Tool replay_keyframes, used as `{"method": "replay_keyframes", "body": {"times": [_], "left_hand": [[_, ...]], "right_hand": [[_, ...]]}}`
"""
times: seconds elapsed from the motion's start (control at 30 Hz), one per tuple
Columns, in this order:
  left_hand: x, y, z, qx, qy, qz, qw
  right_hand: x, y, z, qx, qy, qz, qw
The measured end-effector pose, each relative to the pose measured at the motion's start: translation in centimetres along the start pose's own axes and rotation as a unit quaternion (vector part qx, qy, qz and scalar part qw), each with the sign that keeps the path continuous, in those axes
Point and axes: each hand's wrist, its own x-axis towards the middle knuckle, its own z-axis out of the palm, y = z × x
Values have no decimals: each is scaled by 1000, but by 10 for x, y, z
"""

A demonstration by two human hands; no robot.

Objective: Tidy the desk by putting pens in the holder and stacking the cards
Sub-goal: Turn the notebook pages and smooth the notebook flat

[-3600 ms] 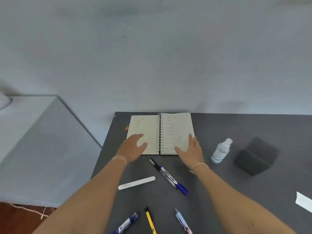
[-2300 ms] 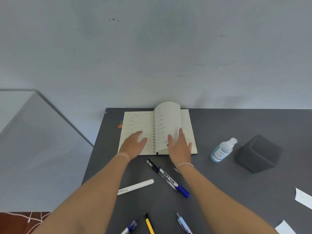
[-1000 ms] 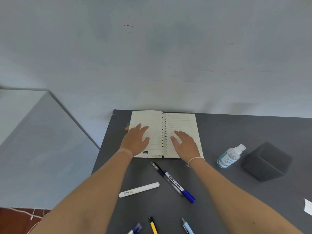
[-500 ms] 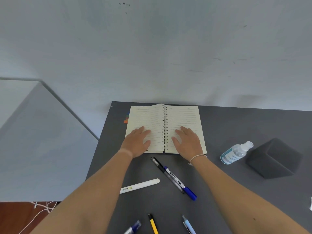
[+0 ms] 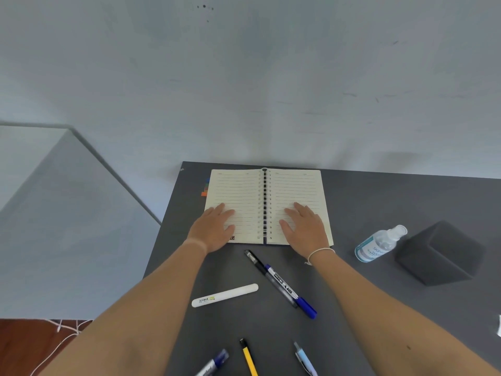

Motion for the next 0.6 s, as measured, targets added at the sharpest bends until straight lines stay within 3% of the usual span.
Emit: {"method": "replay_keyframes", "body": {"times": [0.2, 0.6], "left_hand": [[-18, 1, -9, 24, -11, -16, 1000], [-84, 11, 2, -36, 9, 4, 999]], "right_hand": [[-14, -2, -10, 4, -12, 19, 1000], [-87, -16, -18, 68, -3, -2, 998]]}}
